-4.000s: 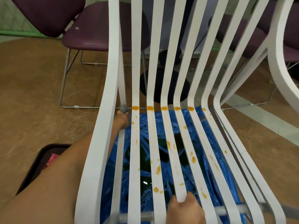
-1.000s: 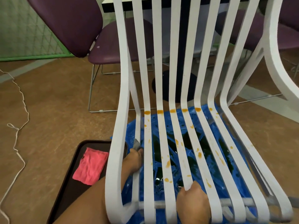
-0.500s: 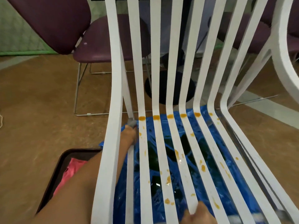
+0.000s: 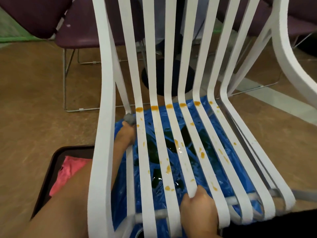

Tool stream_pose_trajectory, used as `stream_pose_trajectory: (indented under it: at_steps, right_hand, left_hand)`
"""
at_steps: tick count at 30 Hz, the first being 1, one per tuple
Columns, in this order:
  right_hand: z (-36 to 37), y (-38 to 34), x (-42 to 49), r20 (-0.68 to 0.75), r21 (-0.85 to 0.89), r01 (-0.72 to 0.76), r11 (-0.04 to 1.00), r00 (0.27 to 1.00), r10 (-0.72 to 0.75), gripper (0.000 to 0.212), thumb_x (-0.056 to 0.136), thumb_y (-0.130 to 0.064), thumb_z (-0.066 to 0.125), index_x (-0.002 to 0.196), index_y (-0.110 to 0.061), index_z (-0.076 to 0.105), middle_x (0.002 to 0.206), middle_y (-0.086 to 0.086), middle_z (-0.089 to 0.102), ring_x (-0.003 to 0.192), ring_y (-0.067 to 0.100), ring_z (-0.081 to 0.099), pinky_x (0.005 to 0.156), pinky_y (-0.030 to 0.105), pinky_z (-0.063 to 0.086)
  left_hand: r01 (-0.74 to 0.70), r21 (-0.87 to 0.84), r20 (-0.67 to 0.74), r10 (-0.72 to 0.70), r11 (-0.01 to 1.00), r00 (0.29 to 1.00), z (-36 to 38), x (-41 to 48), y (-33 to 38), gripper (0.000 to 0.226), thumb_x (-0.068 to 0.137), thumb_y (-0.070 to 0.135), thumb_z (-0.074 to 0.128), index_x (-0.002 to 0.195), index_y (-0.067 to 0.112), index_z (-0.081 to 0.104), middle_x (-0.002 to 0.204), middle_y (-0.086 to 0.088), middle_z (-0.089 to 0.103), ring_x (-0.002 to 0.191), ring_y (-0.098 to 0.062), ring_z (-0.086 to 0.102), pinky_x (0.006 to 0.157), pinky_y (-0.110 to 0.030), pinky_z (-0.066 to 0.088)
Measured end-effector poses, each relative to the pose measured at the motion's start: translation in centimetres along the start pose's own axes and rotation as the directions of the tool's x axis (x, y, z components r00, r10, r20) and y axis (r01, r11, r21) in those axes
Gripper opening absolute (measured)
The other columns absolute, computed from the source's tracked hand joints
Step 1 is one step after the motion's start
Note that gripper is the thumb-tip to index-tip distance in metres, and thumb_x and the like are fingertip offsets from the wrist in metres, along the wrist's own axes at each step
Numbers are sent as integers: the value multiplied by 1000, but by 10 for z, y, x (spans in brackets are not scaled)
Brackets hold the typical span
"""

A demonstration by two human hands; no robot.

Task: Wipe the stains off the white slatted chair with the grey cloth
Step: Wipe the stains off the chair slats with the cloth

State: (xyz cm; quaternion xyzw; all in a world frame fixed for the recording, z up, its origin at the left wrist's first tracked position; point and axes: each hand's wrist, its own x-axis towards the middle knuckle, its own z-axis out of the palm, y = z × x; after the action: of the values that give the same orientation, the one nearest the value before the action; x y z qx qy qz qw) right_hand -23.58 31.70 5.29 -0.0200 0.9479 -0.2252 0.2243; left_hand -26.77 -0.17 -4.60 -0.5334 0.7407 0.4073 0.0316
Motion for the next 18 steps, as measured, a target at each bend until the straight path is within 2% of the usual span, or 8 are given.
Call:
stream_pose_trajectory:
  at_steps: [1,3,5,8,12,15,17,18]
  right_hand:
    - [2,5,1,16,0,12,1000,1000,-12,9,93,-25,57,87,-19,53,84,-1,64,81,22,63,74,30,50]
    - [1,5,0,18,-17,33,999,999,-32,13,93,-28,57,84,-22,51,77,-4,60,73,17,61,67,29,50]
    - [0,7,-2,12,-9,53,999,999,-53,16,94,-28,56,80,-23,49,73,-5,59,67,15,61,63,29,52]
    - [-2,5,-7,-8,27,47,999,999,-47,17,94,-26,54,78,-22,49,70,-4,59,63,15,62,61,32,56]
    - [-6,6,-10,3,45,69,997,998,-69,15,95,-25,55,82,-20,52,73,-2,62,66,18,64,59,33,57]
    - [-7,6,-11,11,56,72,996,997,-73,14,95,-26,54,83,-19,52,73,-2,62,65,18,63,59,33,57]
    - [-10,6,-13,20,65,74,995,997,-76,15,95,-27,53,83,-19,50,73,-1,61,66,19,63,60,35,57]
    - [-11,6,-14,24,78,72,994,997,-74,16,96,-26,53,82,-19,49,74,-1,60,66,20,63,61,35,57]
  left_hand:
    - [-1,-15,52,2,1000,999,1,-9,-4,24,108,37,35,110,16,48,136,-21,54,115,-37,55,101,-45,43]
    - [35,22,25,-35,999,999,4,-25,-11,31,106,28,41,130,9,44,134,-23,55,119,-41,56,92,-41,44]
    - [29,165,-3,-29,986,1000,8,-54,-20,45,104,16,41,145,-1,31,132,-25,56,118,-41,57,92,-41,45]
    - [24,147,26,-29,989,999,11,-95,-30,44,106,21,37,142,-5,33,132,-27,55,120,-42,55,97,-43,45]
    - [115,130,88,-127,985,988,15,-134,-49,48,105,27,40,142,-4,33,134,-26,54,122,-41,55,102,-46,44]
    - [161,61,222,-171,985,960,19,-149,-71,52,99,34,49,137,0,44,133,-22,59,121,-38,58,105,-45,47]
    - [176,7,376,-166,984,912,25,-138,-106,66,81,53,58,129,8,60,124,-17,67,115,-35,64,105,-49,49]
    - [174,53,406,-181,983,896,35,-125,-127,74,70,64,60,121,11,67,118,-17,70,112,-37,66,103,-52,51]
